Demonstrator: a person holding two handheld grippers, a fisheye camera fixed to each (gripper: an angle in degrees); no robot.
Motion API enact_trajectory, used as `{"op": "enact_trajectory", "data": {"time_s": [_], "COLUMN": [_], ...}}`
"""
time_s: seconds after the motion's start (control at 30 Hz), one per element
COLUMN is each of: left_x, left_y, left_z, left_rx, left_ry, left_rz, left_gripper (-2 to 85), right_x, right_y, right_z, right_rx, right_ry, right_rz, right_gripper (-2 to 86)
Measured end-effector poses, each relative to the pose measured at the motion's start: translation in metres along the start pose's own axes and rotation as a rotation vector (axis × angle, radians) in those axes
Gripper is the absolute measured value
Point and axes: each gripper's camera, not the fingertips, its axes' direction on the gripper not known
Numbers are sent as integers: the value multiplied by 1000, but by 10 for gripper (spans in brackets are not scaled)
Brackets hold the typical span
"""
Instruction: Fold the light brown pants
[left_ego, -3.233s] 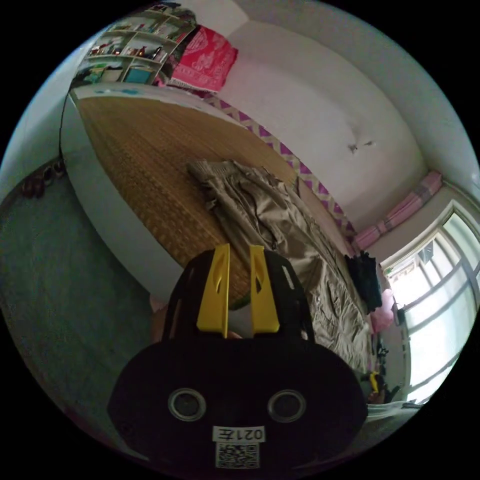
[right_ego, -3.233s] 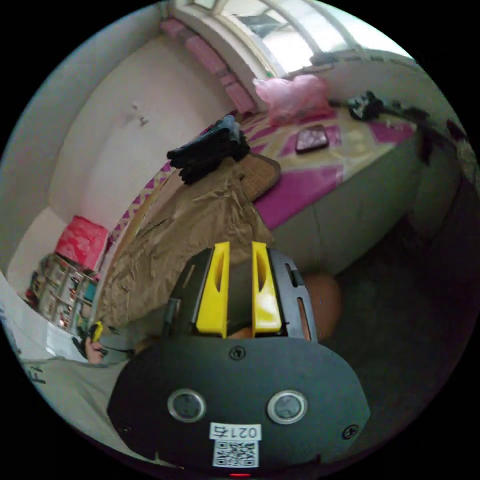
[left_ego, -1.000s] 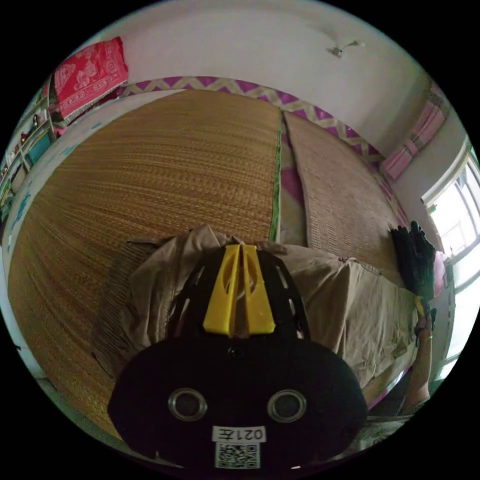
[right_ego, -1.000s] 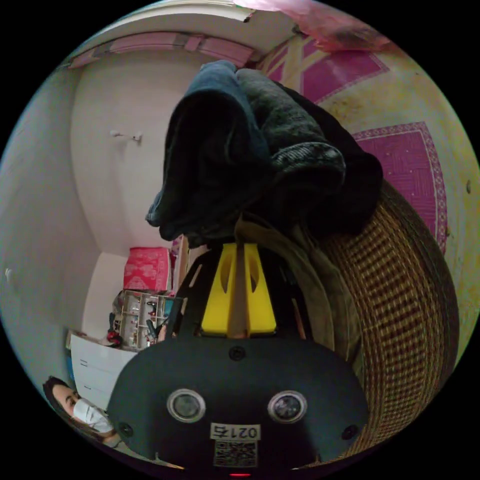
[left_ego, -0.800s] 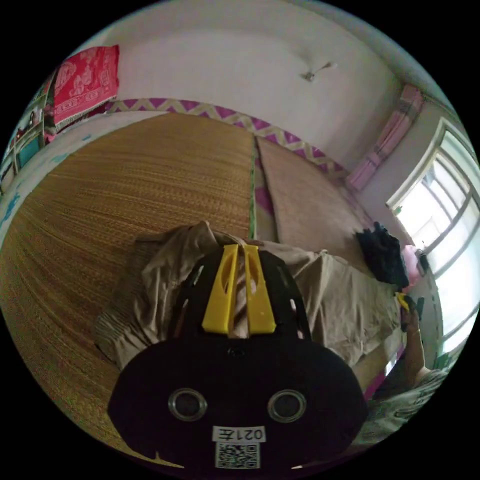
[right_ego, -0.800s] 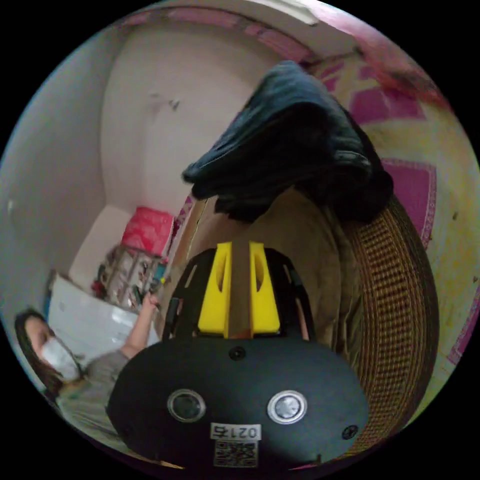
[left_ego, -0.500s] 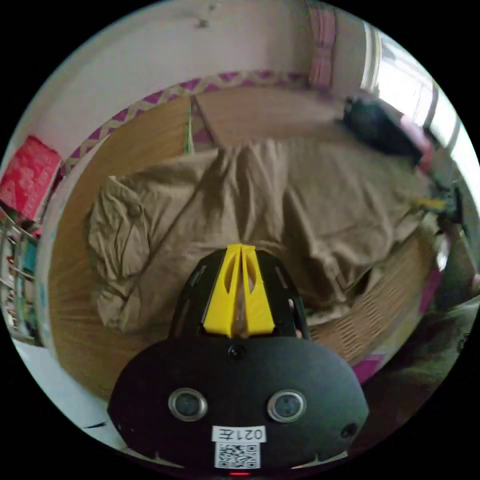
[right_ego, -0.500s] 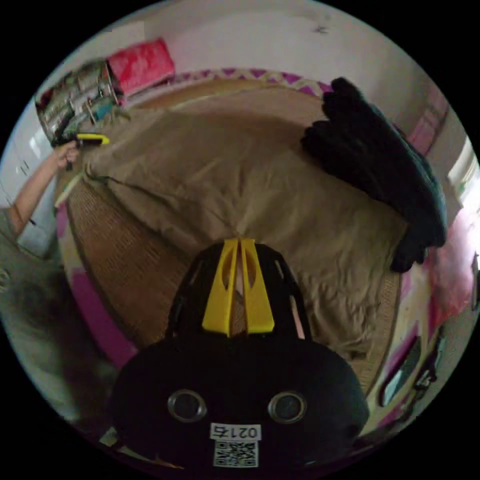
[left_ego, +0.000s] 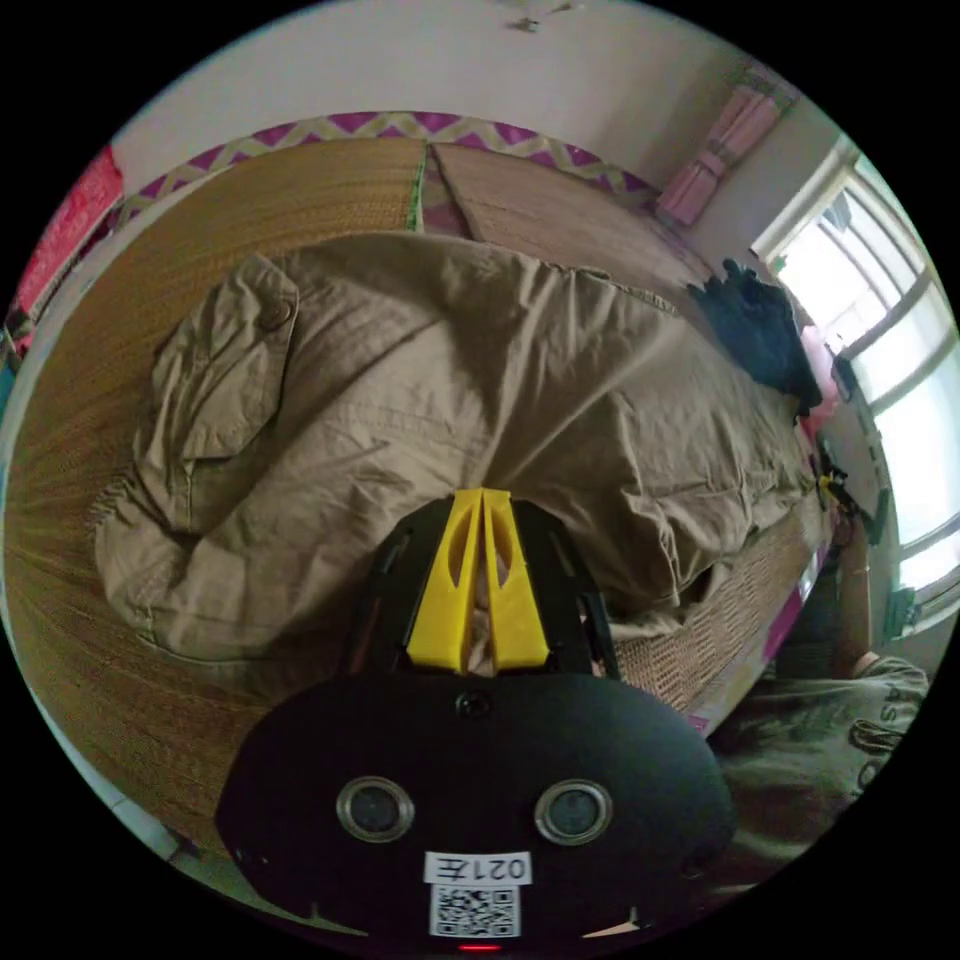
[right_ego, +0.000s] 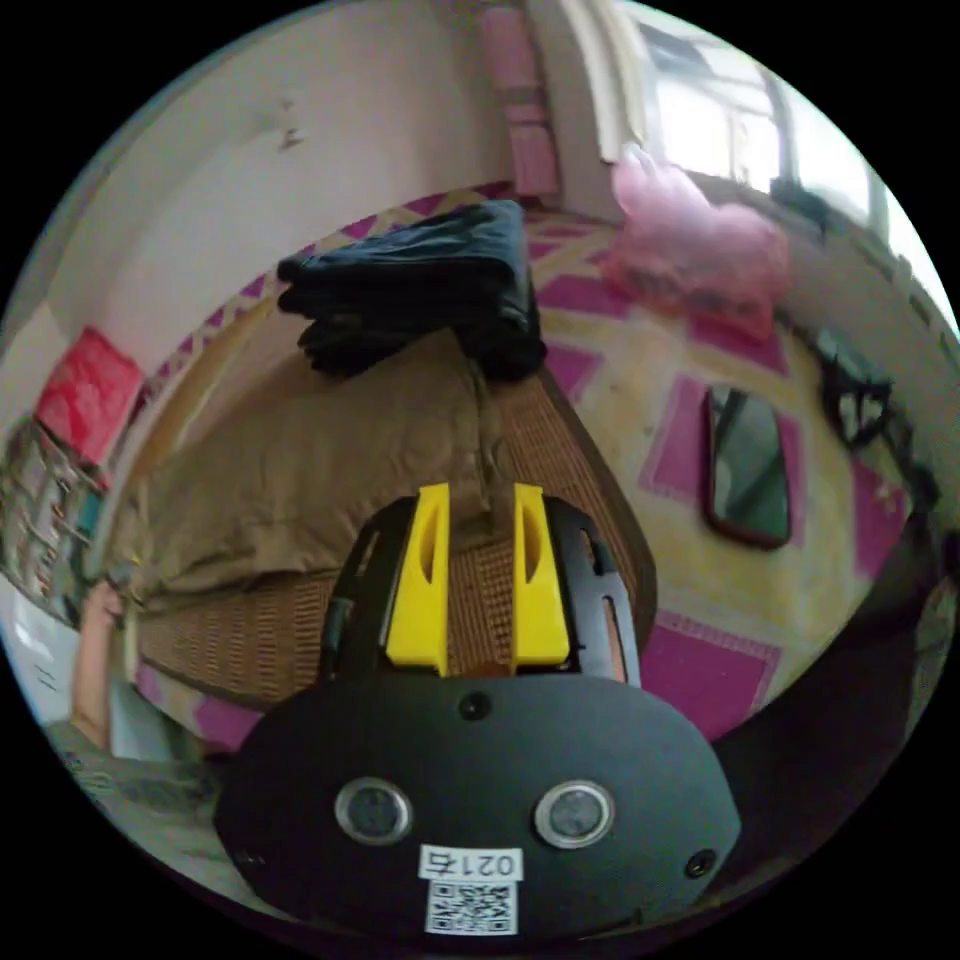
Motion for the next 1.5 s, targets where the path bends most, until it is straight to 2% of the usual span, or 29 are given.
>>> {"op": "enact_trajectory", "data": {"time_s": [0.07, 0.27, 0.4, 0.57, 0.63, 0.73, 0.8, 0.9, 1.03, 1.17, 1.27, 1.37, 1.43, 1.5], "left_x": [5, 31, 25, 7, 2, -7, -14, -27, -50, -63, -65, -70, -77, -91], "left_y": [1, 8, 13, 20, 23, 29, 32, 38, 46, 73, 103, 138, 158, 179], "left_z": [5, 15, 15, 9, 7, 0, -4, -13, -31, -86, -124, -145, -155, -167], "left_rx": [-2, -7, -6, -4, -3, -3, -3, -2, 3, 174, 251, 254, 239, 246], "left_ry": [-39, -223, -221, -188, -189, -190, -185, -171, -136, -33, 42, 19, -7, -11], "left_rz": [18, 123, 122, 106, 107, 108, 105, 99, 77, 28, 48, 87, 110, 97], "left_gripper": [-10, -9, -9, -9, -9, -9, -9, -9, -10, -10, -10, -9, -9, -9], "right_x": [61, 107, 117, 132, 142, 122, 88, -14, -242, -456, -554, -608, -613, -606], "right_y": [15, 57, 65, 83, 97, 97, 93, 86, 117, 214, 287, 346, 366, 374], "right_z": [23, 61, 88, 140, 145, 115, 81, 26, 13, 80, 157, 259, 302, 303], "right_rx": [-67, -22, -19, -69, -35, 41, 118, 213, 190, 146, 94, -27, -90, -67], "right_ry": [-160, -253, -323, -415, -476, -482, -490, -449, -330, -217, -172, -80, -53, -92], "right_rz": [151, 361, 420, 481, 528, 419, 308, 50, -411, -756, -891, -947, -947, -894], "right_gripper": [110, 134, 127, 29, 18, 10, 8, 6, 11, 18, 13, 1, -2, -3]}}
